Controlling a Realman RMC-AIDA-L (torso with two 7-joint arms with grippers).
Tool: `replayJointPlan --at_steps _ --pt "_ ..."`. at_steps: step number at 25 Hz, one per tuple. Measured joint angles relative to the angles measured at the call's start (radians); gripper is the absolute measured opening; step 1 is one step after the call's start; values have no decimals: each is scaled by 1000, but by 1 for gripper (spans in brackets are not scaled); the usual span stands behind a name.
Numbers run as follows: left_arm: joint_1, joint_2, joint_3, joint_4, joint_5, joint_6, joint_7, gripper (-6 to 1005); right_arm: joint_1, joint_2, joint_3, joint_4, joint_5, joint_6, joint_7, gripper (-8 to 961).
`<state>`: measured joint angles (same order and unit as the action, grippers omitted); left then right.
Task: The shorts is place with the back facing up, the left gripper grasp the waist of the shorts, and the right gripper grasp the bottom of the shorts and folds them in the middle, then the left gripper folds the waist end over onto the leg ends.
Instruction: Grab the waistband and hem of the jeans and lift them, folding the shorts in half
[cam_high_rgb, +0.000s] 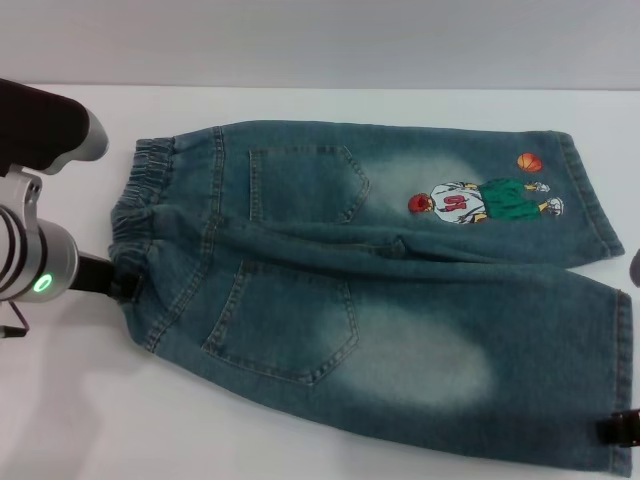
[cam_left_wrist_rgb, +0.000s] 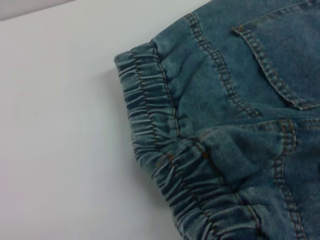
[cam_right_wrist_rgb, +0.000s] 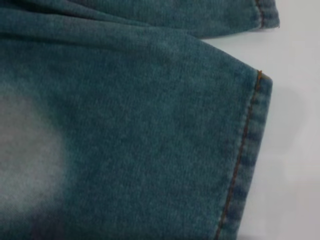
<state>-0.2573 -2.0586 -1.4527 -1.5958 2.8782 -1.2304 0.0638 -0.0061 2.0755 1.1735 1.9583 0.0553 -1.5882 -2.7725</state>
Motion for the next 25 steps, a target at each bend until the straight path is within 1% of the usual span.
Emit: replayJointPlan --at_steps 14,25 --pt "-19 0 3 7 0 -3 4 212 12 0 -8 -56 55 57 6 509" --pt "-19 0 6 10 -2 -5 5 213 20 0 -14 -79 61 85 10 502"
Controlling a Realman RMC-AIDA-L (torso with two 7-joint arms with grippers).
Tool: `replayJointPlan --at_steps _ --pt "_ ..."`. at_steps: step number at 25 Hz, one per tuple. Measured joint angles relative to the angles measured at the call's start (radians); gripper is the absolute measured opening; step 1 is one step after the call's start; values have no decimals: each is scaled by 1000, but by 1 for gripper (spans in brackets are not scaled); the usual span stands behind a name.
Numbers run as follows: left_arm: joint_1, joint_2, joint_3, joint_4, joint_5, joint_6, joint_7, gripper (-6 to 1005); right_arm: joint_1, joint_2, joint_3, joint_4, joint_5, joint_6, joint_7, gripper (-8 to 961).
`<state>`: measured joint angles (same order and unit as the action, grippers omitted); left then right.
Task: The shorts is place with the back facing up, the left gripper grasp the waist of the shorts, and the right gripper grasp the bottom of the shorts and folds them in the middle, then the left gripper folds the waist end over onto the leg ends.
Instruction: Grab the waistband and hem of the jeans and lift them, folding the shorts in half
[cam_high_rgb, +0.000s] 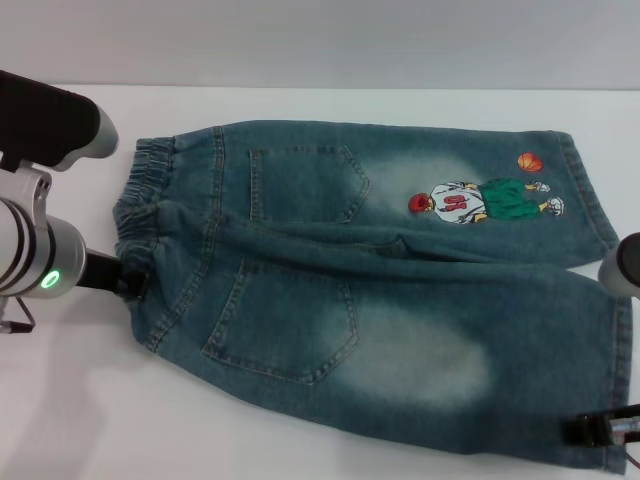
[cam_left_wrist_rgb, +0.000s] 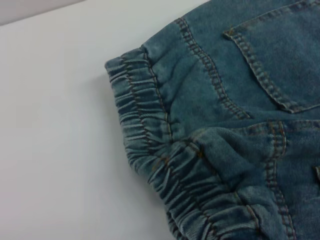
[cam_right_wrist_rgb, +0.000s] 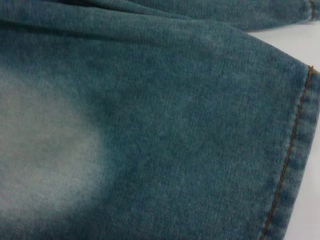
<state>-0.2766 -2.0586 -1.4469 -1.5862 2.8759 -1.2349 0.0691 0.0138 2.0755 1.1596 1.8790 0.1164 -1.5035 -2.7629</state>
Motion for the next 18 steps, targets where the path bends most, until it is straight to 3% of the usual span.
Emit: replayJointPlan --at_steps 13,18 --pt "-1 0 0 3 -3 2 1 213 7 -5 -3 7 24 20 -56 493" --pt "-4 0 0 4 -4 3 1 212 24 -5 -3 4 35 27 -69 293"
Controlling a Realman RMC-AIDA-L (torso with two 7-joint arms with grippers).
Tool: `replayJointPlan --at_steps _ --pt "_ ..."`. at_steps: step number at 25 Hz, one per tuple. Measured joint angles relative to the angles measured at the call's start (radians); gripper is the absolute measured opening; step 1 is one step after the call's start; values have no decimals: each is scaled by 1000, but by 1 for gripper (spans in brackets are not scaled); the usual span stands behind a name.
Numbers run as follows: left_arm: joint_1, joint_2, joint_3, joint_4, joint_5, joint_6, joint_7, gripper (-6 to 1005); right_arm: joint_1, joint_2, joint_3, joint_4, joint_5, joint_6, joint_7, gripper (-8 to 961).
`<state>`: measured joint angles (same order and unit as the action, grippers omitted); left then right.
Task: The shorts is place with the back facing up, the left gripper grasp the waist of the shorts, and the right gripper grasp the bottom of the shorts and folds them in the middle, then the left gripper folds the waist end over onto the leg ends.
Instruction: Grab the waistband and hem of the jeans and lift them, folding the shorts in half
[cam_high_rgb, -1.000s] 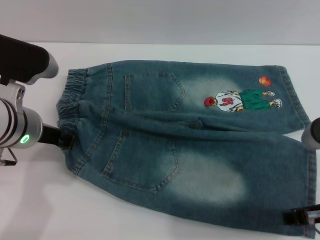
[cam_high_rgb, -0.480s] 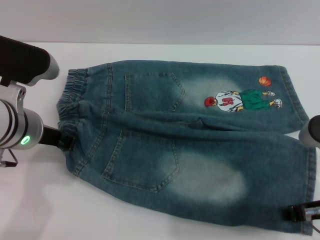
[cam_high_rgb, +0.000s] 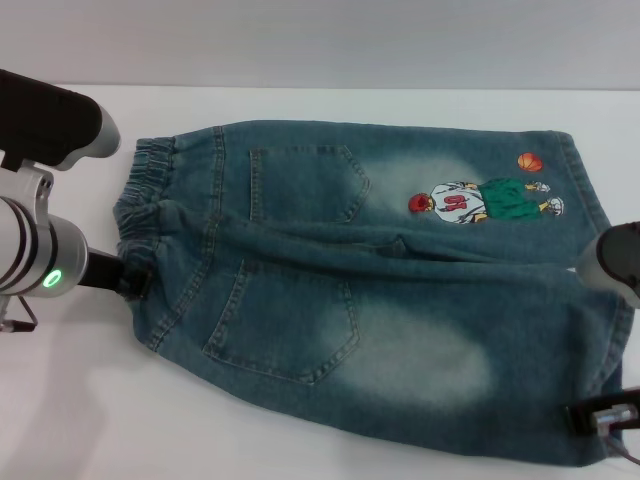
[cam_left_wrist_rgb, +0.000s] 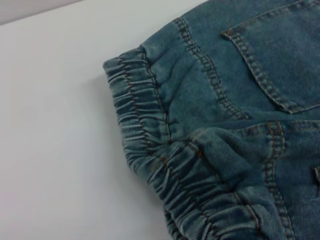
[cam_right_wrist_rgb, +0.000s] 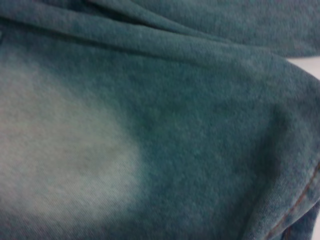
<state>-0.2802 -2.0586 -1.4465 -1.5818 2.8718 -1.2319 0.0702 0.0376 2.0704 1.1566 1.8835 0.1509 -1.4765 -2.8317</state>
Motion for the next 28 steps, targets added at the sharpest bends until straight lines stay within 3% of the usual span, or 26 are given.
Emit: replayJointPlan --at_steps 9,19,28 --pt "2 0 -2 -6 0 12 -4 212 0 -1 0 27 2 89 -13 -2" --pt "15 0 -17 -23 -1 48 -9 211 -19 -5 30 59 -55 259 -37 -1" --pt "53 0 -56 -25 -62 201 -2 211 -84 -1 80 71 -172 486 -34 -2"
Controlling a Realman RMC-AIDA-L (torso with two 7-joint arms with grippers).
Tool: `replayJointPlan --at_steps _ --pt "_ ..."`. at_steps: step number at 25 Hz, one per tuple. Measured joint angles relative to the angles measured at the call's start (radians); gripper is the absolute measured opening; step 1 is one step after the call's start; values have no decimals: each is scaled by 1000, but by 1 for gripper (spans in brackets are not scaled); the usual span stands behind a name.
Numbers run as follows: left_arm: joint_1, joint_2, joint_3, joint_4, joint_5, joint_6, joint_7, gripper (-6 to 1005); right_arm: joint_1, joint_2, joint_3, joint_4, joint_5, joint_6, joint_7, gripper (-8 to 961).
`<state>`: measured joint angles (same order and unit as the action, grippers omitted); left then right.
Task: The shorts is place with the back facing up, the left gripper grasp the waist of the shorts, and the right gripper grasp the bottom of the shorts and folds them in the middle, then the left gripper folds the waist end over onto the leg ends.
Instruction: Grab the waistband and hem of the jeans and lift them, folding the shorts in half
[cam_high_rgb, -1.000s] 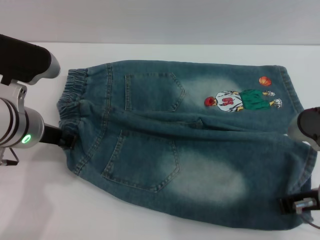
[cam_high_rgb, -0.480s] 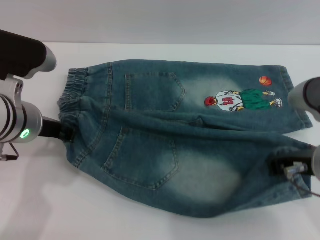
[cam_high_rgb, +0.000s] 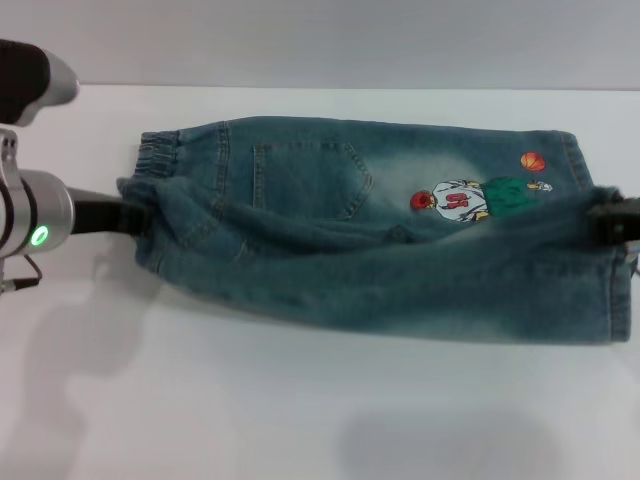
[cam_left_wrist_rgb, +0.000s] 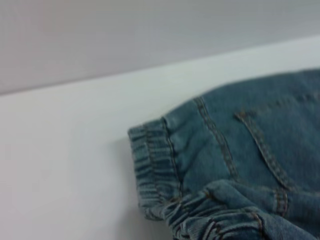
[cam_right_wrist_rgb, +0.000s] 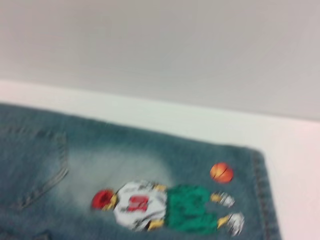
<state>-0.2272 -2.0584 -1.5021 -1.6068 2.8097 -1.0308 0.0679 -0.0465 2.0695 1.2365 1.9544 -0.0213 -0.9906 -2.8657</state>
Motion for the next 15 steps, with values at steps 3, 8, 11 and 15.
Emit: replayJointPlan --at_steps 3,8,11,15 --pt "0 1 -16 10 -15 48 0 211 -24 1 23 -2 -9 69 2 -2" --pt "0 1 -29 16 -33 101 1 210 -59 4 59 -5 -11 159 3 -2" --pt "2 0 -31 21 -43 142 -3 210 -70 4 77 -16 -11 207 4 -2" --pt "-1 0 -28 36 -61 206 -7 210 -81 4 93 -34 -14 267 4 -1"
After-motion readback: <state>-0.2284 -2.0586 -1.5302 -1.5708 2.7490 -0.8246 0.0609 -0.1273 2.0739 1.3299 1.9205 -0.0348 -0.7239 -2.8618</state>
